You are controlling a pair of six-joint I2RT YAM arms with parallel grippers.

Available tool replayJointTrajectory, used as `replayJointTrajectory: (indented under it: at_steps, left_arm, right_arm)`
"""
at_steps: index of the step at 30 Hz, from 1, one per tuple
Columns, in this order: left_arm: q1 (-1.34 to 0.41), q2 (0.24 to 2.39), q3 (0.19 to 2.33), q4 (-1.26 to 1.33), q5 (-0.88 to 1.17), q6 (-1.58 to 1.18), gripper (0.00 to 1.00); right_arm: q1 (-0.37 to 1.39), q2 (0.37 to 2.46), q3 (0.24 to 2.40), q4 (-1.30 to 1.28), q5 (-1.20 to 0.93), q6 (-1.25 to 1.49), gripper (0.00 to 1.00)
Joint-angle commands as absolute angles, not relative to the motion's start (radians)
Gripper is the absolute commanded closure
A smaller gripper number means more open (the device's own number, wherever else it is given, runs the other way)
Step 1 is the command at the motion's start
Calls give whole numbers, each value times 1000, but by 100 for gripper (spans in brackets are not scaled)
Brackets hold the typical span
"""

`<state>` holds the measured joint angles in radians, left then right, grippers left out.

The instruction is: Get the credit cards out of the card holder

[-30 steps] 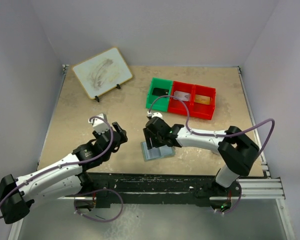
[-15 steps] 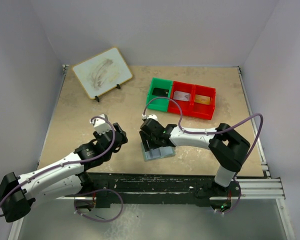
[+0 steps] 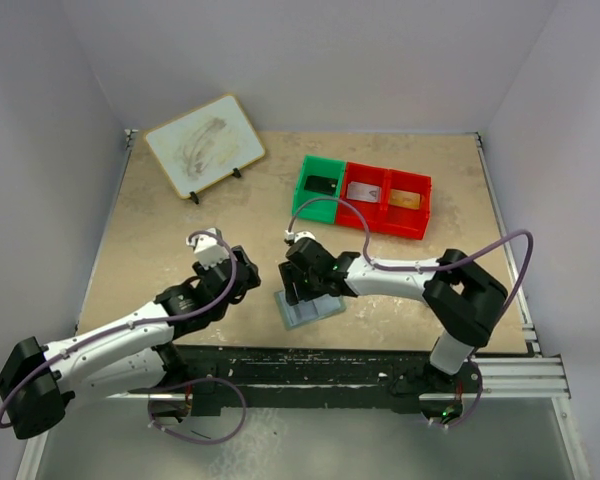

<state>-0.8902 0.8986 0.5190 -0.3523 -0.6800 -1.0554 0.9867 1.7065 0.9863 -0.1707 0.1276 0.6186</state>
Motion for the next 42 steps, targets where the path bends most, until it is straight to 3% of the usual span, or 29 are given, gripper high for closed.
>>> replayJointTrajectory:
  at_steps: [1,9,16,25,33,42]
  left_arm:
    - [-887,923,513,-266,-619,-1044,32]
    - [-887,914,461,-146,-484,-1043,33]
    - [-887,869,371,6,-304,-1059,41]
    - [-892,983,252,417,10,-1082,46]
    - [-936,1093,264,433,-2,-1067,49]
    - [-1009,1286,278,581,-75,-1111,60]
  right_arm:
    - [964,1652,929,-45,-6,644,37]
    - [900,1621,852,45,-107,674,37]
    - [832,1587,765,156,-212,697,38]
    - [799,1574,715,225,-232,748,39]
    - [798,1567,711,225,-224,754,39]
    - [798,1569,709,239,-244,759,39]
